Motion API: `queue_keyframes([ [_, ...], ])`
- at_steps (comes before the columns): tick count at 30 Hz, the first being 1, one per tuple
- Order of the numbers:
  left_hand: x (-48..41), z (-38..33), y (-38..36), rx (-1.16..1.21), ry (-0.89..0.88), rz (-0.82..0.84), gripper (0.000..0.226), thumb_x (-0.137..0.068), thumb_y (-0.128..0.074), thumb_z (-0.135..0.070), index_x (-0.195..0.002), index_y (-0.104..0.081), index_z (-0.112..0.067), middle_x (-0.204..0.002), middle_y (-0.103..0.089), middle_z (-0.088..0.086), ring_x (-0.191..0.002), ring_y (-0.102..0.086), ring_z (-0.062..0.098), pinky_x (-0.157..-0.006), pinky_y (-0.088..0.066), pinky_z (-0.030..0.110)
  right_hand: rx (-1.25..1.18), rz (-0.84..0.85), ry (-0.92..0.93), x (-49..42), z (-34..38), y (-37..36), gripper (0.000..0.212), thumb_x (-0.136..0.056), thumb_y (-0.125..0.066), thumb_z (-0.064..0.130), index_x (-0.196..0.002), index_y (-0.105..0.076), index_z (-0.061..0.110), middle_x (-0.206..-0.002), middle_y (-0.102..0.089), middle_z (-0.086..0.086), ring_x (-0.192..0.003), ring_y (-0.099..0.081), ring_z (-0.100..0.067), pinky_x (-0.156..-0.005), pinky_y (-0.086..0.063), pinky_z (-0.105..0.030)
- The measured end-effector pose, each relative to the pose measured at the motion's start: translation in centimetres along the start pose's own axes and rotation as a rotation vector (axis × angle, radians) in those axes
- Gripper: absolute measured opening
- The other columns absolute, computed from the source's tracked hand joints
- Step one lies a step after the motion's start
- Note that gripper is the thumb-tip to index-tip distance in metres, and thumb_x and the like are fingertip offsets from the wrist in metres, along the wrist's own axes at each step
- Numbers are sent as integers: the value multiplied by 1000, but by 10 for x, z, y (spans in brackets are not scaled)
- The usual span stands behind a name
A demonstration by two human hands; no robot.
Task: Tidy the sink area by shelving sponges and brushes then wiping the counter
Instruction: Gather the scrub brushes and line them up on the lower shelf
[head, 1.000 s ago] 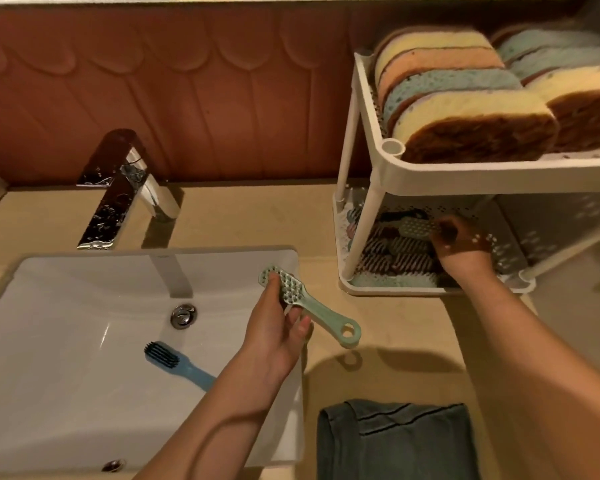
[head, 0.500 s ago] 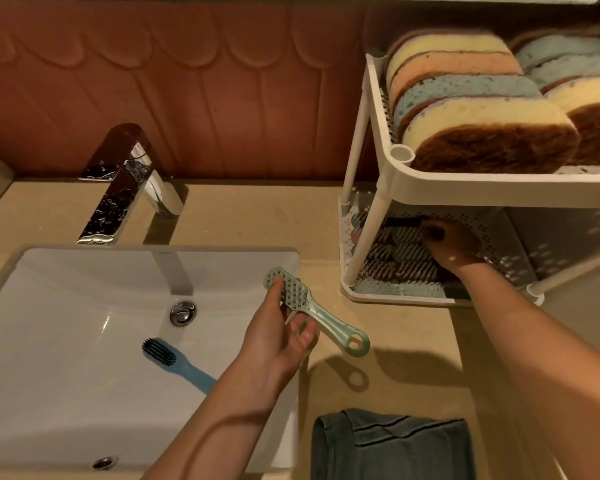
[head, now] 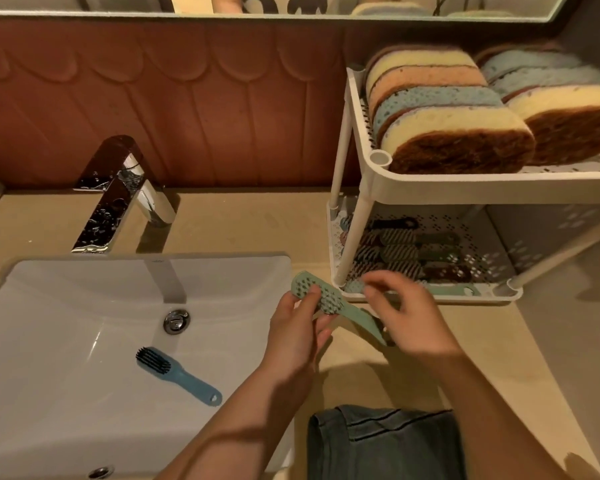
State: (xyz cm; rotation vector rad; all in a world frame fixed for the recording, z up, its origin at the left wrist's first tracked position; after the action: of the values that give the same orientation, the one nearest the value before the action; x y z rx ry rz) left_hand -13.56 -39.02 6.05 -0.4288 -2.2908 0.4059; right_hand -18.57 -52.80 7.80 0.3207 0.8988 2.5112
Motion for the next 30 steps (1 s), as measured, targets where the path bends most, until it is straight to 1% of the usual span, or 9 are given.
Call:
queue_keyframes([
  [3,3,2,-12,-100,-66,22,22,-94,-51,-22,-114,-54,-15,-86,-70,-1,-63,-68,-2,-49,-48,10,88,-32,105,16,13,-5,27,-87,-57,36,-112,-61,28,-103,-62,14,-99,-56,-12,-93,-44,-38],
  [6,2,-7,-18,-317,-204,52,23,-93,-53,-25,-114,-56,-15,-88,-68,-7,-63,-62,-13,-50,-43,3,-45,-104,94,19,15,-1,21,-85,-63,30,-105,-61,25,-88,-62,8,-82,-55,-10,-76,-46,-29],
  [9,-1,-19,-23,-443,-296,88,25,-92,-54,-25,-113,-55,-11,-92,-64,-2,-67,-61,-10,-52,-42,1,-132,-170,63,21,5,6,15,-86,-63,21,-99,-59,27,-84,-60,8,-80,-53,-6,-66,-41,-13],
  [11,-5,-32,-28,-531,-367,68,27,-93,-51,-24,-117,-49,-13,-95,-56,-7,-80,-57,-4,-51,-39,-2,-117,-201,16,19,-7,13,16,-86,-62,21,-99,-57,29,-86,-60,9,-83,-54,-7,-68,-42,-13],
  [15,-17,-56,-43,-735,-647,132,29,-95,-47,-19,-124,-43,-22,-118,-50,-9,-112,-48,3,-81,-39,2,-47,-236,-69,14,-33,31,18,-87,-61,20,-105,-59,21,-90,-59,8,-89,-56,-13,-75,-42,-26],
  [18,-26,-56,-53,-916,-801,265,21,-96,-46,-20,-115,-53,-18,-100,-59,-14,-93,-54,-7,-73,-41,3,8,-267,-98,5,-50,44,22,-88,-60,22,-110,-60,18,-100,-63,3,-98,-58,-17,-85,-47,-37],
  [21,-33,-57,-53,-1087,-962,287,8,-96,-44,-21,-97,-52,-23,-82,-53,-22,-78,-53,-6,-63,-38,5,74,-320,-128,-11,-62,54,25,-88,-60,23,-112,-62,15,-105,-67,-4,-102,-60,-24,-91,-46,-46],
  [25,-38,-51,-52,-1058,-1000,236,11,-96,-42,-24,-100,-52,-22,-87,-57,-12,-80,-54,-1,-64,-39,7,224,-313,-202,-45,-71,61,27,-89,-57,21,-116,-62,19,-99,-69,-11,-99,-61,-33,-93,-42,-42],
  [30,-37,-46,-53,-1007,-1067,168,8,-96,-42,-20,-91,-46,-23,-72,-45,-21,-68,-48,-8,-57,-33,6,271,-298,-152,-96,-76,75,25,-90,-55,20,-114,-60,12,-115,-65,-12,-111,-57,-33,-97,-44,-42],
])
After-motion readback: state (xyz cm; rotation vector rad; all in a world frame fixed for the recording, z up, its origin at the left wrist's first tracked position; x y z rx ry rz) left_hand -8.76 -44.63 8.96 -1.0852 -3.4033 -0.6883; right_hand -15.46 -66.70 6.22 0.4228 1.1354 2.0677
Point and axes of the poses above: each hand's wrist, its own x-axis away from the middle knuckle, its own y-axis out of the back of the hand, z = x × y, the point moved 6 cm from there along -x, towards the middle knuckle
